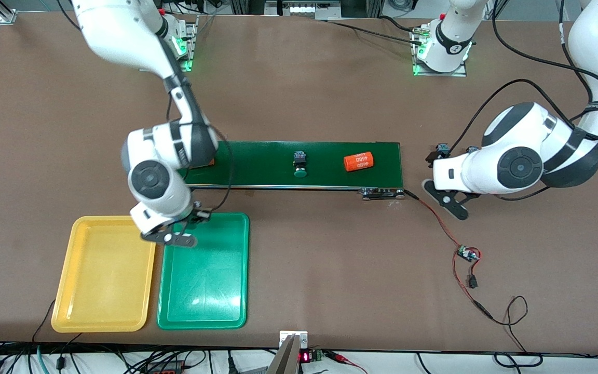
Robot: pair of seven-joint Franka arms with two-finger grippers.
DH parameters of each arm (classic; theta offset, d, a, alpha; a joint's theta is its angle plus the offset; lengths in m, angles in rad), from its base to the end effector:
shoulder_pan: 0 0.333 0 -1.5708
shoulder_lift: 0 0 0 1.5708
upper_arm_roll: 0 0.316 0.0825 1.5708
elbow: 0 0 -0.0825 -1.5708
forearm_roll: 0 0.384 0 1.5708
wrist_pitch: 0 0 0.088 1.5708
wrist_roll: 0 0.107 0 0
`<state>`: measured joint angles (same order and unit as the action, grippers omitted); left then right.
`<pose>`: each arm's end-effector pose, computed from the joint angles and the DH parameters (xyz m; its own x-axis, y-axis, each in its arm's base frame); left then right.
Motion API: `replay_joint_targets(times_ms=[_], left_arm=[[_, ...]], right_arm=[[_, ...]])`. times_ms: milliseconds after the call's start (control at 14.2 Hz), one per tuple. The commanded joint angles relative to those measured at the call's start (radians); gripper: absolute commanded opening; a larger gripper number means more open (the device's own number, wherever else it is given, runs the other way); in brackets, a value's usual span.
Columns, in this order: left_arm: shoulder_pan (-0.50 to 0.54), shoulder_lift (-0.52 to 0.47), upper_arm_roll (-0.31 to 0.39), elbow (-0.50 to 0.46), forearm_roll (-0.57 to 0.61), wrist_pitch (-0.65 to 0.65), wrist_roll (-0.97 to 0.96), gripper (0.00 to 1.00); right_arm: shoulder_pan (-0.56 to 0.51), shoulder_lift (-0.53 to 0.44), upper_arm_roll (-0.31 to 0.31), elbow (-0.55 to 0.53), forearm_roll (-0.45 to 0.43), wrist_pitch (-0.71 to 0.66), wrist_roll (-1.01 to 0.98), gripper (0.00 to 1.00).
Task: Sort buttons by color to trays
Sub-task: 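Drop the green button into the green tray while the left gripper withdraws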
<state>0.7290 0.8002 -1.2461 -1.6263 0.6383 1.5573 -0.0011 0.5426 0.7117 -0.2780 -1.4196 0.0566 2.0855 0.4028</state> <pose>0.6109 -0.1284 0.3617 0.7627 -0.5829 -0.2802 -0.5686 -0.8108 0.1390 0.6849 0.2287 0.2875 0.9943 -0.1016 0.0314 -0.1049 -0.9860 0.1293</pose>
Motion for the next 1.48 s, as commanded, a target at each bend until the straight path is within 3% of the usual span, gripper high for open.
replay_joint_targets(times_ms=[0, 70, 282, 493, 633, 845, 985, 1126, 1408], left_arm=[[-0.020, -0.013, 0.002, 0.098, 0.041, -0.065, -0.057, 1.00], [-0.029, -0.022, 0.026, 0.126, 0.025, -0.056, -0.048, 1.00], [-0.115, -0.106, 0.195, 0.184, -0.059, -0.051, -0.050, 1.00], [-0.201, -0.240, 0.486, 0.171, -0.346, 0.077, -0.050, 1.00], [-0.275, -0.307, 0.655, 0.085, -0.492, 0.095, -0.048, 1.00], [-0.406, -0.387, 0.828, -0.085, -0.522, 0.148, -0.048, 1.00], [-0.476, -0.487, 0.914, -0.288, -0.525, 0.283, -0.048, 1.00], [-0.525, -0.561, 0.961, -0.474, -0.526, 0.410, -0.059, 1.00], [-0.553, -0.576, 1.019, -0.697, -0.526, 0.679, -0.068, 1.00]], right_arm=[[-0.009, 0.066, 0.011, 0.048, 0.002, 0.057, -0.035, 0.23], [-0.007, 0.086, 0.011, 0.048, 0.002, 0.094, -0.035, 0.23], [-0.016, 0.123, 0.011, 0.048, 0.000, 0.175, -0.044, 0.23], [-0.045, 0.138, 0.011, 0.048, 0.000, 0.225, -0.159, 0.27], [-0.044, 0.132, 0.011, 0.047, 0.002, 0.226, -0.157, 1.00], [-0.032, 0.100, 0.011, 0.041, 0.005, 0.211, -0.157, 1.00], [0.005, 0.033, 0.013, 0.036, 0.006, 0.095, -0.142, 1.00], [0.066, -0.027, 0.014, 0.034, 0.023, -0.019, 0.003, 1.00], [0.244, -0.127, 0.013, -0.043, 0.028, -0.104, 0.250, 1.00]])
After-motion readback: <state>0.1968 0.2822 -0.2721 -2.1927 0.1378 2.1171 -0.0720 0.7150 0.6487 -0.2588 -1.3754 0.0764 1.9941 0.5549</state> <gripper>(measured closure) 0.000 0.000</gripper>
